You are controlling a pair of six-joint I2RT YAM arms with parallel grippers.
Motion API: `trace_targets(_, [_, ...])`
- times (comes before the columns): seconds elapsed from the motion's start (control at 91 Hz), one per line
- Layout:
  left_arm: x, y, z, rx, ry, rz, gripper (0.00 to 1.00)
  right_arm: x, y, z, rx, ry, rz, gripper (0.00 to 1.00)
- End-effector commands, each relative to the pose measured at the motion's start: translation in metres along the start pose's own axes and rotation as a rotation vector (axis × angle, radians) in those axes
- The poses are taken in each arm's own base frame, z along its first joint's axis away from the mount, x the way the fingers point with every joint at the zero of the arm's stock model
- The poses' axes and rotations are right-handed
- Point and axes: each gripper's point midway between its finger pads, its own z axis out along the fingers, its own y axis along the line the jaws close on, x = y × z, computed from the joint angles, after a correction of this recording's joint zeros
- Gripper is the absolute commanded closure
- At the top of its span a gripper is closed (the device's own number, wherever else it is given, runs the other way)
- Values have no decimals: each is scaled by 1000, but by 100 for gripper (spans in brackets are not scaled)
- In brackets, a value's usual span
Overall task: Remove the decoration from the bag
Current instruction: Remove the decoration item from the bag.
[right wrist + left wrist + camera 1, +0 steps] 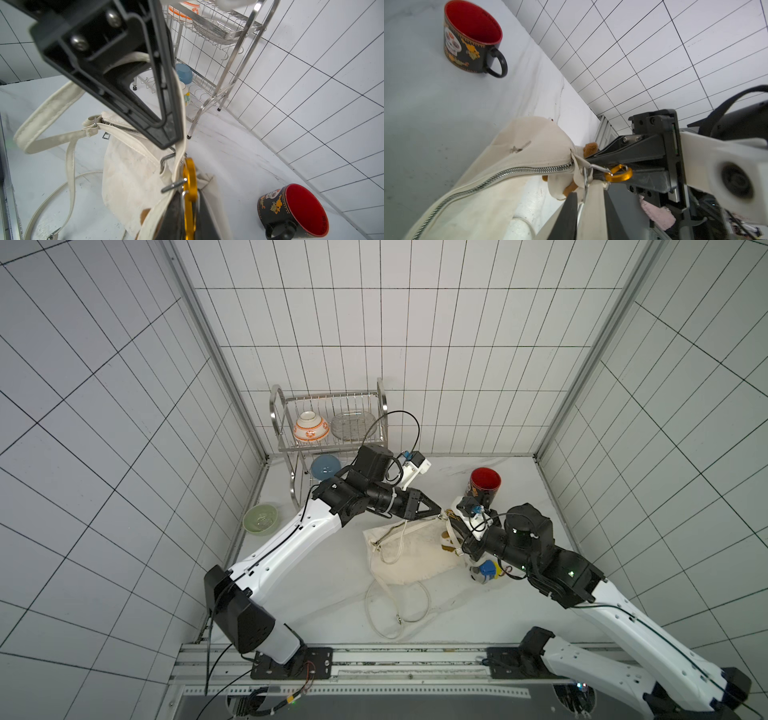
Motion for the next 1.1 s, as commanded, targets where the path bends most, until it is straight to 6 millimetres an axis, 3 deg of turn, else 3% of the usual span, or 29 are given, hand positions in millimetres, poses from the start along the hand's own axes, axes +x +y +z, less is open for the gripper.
trace_targets(0.0, [-4,-6,-9,-14,-65,146,70,-17,-3,-5,-11,-34,59,100])
trace_targets(0.121, [1,-4,-12,-30,-84,185,58,-19,-3,1,-14,-24,81,100])
trace_targets(0.231, [16,-10,-8,-79,-70,331,45,-20,-3,5,-18,-17,95,100])
trace_targets(0.407, [23,7,-5,-254,-118,467,27,-18,-2,7,-27,9,106,100])
trace_targets(0.55, [12,27,-3,-383,-159,518,26,-18,2,6,-54,22,127,100])
trace_targets(0.649, [2,28,0,-391,-211,534,25,-18,6,5,-75,30,138,100])
trace_targets(0.901, [10,-2,15,-221,-252,600,23,-16,8,4,-93,62,155,100])
trace_targets(1.088, [21,31,27,-327,-143,618,28,-26,10,-3,-112,30,149,100])
